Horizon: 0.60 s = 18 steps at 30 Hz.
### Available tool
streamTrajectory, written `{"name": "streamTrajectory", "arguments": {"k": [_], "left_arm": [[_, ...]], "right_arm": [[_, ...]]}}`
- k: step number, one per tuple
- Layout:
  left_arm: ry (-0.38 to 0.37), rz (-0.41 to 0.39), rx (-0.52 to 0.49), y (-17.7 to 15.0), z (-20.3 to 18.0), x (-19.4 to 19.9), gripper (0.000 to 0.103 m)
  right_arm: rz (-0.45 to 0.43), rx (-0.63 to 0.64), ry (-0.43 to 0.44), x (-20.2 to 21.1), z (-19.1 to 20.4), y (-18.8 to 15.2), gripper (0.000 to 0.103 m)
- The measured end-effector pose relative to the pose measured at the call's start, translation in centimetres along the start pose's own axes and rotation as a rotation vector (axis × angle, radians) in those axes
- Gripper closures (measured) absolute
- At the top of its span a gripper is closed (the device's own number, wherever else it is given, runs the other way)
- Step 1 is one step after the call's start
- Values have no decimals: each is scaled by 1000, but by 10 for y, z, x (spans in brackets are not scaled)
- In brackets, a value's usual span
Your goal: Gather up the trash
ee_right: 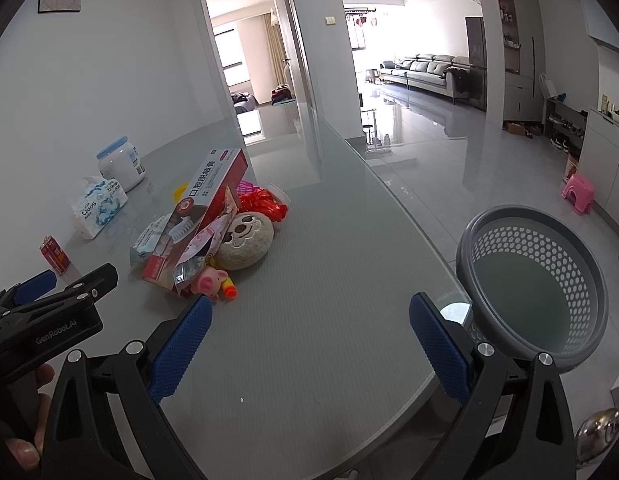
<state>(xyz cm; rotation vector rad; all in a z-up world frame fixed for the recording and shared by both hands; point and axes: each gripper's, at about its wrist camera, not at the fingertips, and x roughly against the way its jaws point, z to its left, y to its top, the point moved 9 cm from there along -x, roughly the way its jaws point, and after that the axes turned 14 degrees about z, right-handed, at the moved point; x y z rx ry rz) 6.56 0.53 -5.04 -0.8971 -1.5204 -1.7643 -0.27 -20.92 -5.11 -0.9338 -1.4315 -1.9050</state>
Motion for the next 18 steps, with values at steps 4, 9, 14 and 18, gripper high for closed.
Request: {"name": "streamTrajectory", "arguments": {"k": [4,9,14,18], "left_arm": [[0,-1,0,0,0,0,6],[0,-2,0,0,0,0,6],[0,-2,0,0,0,0,6],[1,-3,0,0,-1,0,6]], "right_arm": [[-1,0,-1,-1,0,-1,8],[-2,1,-1,2,0,1,8],[-1,1,0,1,1,0,8],[-1,3,0,2,2,1,8]]}}
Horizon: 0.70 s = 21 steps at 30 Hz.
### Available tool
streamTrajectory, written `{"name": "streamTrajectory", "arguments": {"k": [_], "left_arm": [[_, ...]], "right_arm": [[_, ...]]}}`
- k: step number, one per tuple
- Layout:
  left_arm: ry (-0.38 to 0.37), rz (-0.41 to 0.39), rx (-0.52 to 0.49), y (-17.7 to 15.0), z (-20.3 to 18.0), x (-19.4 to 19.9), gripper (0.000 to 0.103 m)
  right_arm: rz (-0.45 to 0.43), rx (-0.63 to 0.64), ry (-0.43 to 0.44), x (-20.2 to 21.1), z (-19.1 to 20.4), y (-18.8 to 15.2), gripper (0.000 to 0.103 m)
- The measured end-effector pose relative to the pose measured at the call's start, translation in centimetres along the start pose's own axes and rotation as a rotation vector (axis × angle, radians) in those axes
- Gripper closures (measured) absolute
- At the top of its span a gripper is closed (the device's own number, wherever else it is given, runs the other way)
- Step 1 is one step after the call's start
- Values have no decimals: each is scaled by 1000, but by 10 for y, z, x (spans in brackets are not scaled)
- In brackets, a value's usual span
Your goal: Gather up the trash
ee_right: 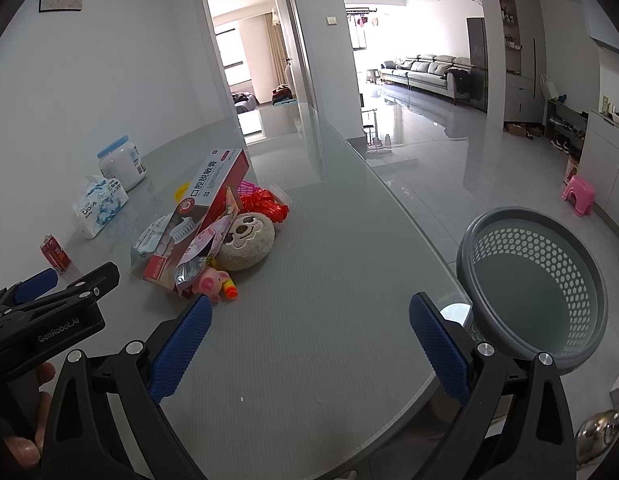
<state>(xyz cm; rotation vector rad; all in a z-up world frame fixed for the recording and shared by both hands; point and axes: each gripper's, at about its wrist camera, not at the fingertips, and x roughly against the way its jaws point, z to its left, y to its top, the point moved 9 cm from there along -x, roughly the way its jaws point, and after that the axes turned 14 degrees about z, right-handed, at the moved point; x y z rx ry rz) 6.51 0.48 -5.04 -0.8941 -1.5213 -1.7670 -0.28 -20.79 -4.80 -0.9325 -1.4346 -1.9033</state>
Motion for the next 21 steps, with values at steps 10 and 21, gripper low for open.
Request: {"name": "streamTrajectory", "arguments": {"k": [10,21], "left_arm": [[-3,3,-3,1,-1,0,6],[-8,9,-5,1,-1,-6,6]], "right_arm": [[-2,0,0,0,-1,0,8],[-3,7,-4,1,1,-1,8]]}}
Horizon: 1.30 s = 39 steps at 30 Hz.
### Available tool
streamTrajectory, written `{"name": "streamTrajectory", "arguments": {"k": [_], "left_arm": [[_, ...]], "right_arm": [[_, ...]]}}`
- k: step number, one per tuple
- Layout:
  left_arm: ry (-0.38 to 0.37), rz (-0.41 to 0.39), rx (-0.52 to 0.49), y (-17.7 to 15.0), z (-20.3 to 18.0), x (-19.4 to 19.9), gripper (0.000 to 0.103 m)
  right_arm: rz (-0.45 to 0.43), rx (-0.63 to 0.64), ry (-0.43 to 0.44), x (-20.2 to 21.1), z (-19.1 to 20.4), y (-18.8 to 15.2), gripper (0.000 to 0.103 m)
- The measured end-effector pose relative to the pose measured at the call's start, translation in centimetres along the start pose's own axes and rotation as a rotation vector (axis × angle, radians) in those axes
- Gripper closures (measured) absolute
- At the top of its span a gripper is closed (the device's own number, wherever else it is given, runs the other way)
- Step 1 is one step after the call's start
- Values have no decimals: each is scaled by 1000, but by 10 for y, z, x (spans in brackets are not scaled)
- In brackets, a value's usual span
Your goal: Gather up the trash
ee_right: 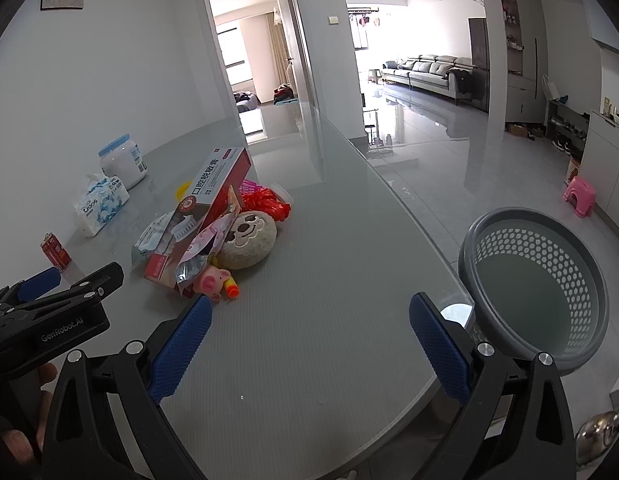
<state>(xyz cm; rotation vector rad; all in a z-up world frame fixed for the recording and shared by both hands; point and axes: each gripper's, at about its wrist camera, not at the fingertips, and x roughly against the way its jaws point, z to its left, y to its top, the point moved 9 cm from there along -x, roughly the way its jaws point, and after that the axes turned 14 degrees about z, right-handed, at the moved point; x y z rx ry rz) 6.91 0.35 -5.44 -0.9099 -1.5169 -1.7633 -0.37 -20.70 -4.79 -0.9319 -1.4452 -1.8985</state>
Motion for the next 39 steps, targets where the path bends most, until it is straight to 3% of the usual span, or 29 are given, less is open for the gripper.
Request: {"name": "streamTrajectory", "arguments": {"k": [13,24,30,39], "left_arm": [[2,3,10,-5,5,-8,6],[11,38,96,-14,56,-36,6],[17,50,128,-10,74,-50,6],[54,46,99,5,83,-69,6]], "right_arm": [[8,15,27,-10,2,-5,8],[91,93,91,-46,33,-5,8],[107,106,110,-65,44,9,8],[124,127,105,-89,75,32,9]]}}
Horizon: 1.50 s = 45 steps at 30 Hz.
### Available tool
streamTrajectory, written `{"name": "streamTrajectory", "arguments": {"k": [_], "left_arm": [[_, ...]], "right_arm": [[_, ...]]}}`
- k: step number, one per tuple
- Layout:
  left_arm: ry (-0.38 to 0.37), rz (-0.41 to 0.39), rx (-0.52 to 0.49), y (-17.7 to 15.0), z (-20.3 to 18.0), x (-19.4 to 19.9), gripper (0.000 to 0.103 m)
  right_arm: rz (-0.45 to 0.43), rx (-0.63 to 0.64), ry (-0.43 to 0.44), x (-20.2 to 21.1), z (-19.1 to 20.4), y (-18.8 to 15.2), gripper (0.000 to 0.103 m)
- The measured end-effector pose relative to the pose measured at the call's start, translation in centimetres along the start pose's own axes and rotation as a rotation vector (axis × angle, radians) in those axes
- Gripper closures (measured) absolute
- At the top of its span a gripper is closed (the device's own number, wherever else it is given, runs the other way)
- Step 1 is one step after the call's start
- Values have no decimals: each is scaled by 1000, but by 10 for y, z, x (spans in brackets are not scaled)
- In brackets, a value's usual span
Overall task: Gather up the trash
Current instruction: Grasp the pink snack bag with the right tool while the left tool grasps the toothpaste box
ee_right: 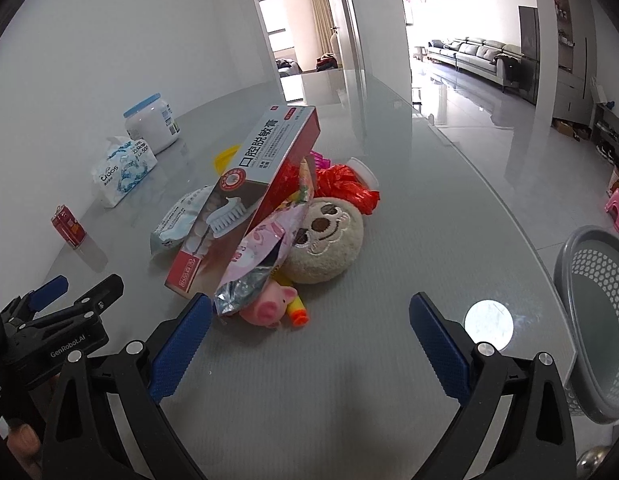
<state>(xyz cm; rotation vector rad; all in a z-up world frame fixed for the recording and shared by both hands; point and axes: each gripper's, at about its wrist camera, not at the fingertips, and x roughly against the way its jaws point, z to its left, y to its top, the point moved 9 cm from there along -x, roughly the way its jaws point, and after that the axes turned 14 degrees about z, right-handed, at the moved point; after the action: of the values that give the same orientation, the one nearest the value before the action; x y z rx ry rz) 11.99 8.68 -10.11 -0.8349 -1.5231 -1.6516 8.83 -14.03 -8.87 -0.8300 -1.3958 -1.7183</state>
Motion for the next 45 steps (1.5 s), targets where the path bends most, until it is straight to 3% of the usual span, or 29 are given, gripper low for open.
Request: {"name": "streamTrajectory", "arguments": {"k": [16,19,21,27,36,45], "left_arm": [[-42,19,-5,3,0,-15,6],[-45,19,-11,2,-3,-14,6],[-45,16,-12,1,-4,-13,6],[-57,15,-14,-1,-8,-8,6],[-88,15,-45,-2,-24,1,6],[-172,3,-77,14,-57,10,6]], "right_arm": [[5,3,-56,-25,18,23,11],[7,17,-71,-27,21,23,28],[18,28,-70,-29,23,22,31],[14,54,-42,-26,29,19,65],[-38,62,28,-6,28,16,70],[-90,10,26,28,-9,5,70]]}}
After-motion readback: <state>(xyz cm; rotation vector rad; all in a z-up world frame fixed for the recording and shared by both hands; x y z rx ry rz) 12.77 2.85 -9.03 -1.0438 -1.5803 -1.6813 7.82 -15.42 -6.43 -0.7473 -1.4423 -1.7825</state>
